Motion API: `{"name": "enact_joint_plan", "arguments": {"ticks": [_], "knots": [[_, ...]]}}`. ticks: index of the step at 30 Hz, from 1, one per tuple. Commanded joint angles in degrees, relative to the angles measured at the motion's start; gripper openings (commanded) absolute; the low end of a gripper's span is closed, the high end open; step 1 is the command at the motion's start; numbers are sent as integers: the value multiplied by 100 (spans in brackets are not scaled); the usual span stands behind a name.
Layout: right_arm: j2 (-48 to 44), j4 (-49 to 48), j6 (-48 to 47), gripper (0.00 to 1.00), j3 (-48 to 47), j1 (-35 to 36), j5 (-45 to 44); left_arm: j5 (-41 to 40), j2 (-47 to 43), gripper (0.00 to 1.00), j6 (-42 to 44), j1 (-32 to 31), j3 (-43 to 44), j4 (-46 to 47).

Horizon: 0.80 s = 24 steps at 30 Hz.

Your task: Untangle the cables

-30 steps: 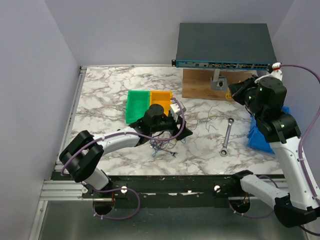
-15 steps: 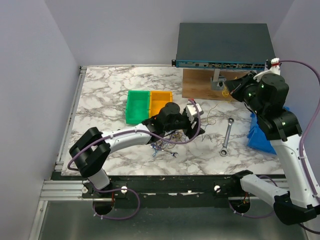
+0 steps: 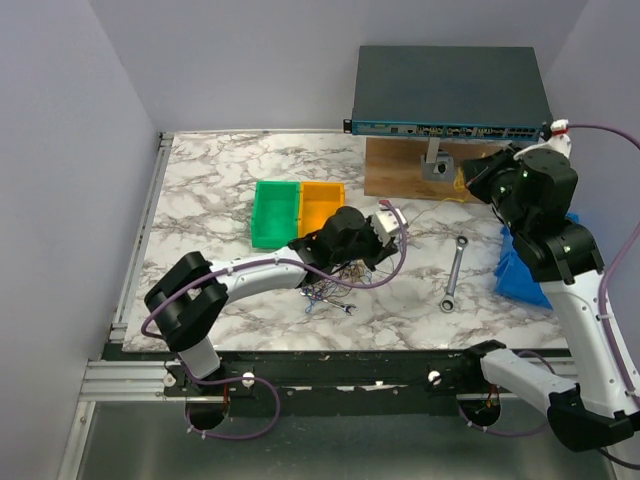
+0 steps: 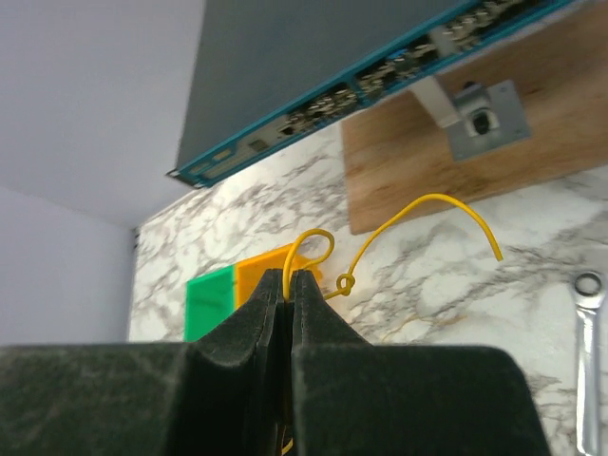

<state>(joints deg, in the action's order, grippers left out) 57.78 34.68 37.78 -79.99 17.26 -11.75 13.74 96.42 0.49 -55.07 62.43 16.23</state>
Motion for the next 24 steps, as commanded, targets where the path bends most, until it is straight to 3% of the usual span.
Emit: {"name": "enact_joint_plan", "arguments": {"ticks": [1, 6, 10, 14, 17, 19, 24], "knots": [[-273, 294, 162, 1, 382, -3, -1870, -186, -620, 0, -1120, 478, -684, 440], [-552, 463, 320, 1, 1140, -12, -3614, 183, -1738, 0, -2780, 1570, -2345, 1576], [-945, 786, 872, 1, 1445, -18, -4463, -219, -2156, 0, -3193, 2202, -2957, 1423], [-1346, 724, 893, 1, 1442, -12, -4731, -300, -2224, 0, -3248, 2448, -3155, 1391], [-1401, 496, 385, 1, 1334, -19, -4498, -124, -2275, 0, -3187, 2457, -3135, 1460], [-1308, 365, 20, 1, 1307, -16, -4277, 236, -2316, 0, -3081, 2451, -3115, 1628], [-698, 550, 103, 1, 1394, -16, -4410, 911, -2351, 0, -2743, 2177, -3087, 2021]]}}
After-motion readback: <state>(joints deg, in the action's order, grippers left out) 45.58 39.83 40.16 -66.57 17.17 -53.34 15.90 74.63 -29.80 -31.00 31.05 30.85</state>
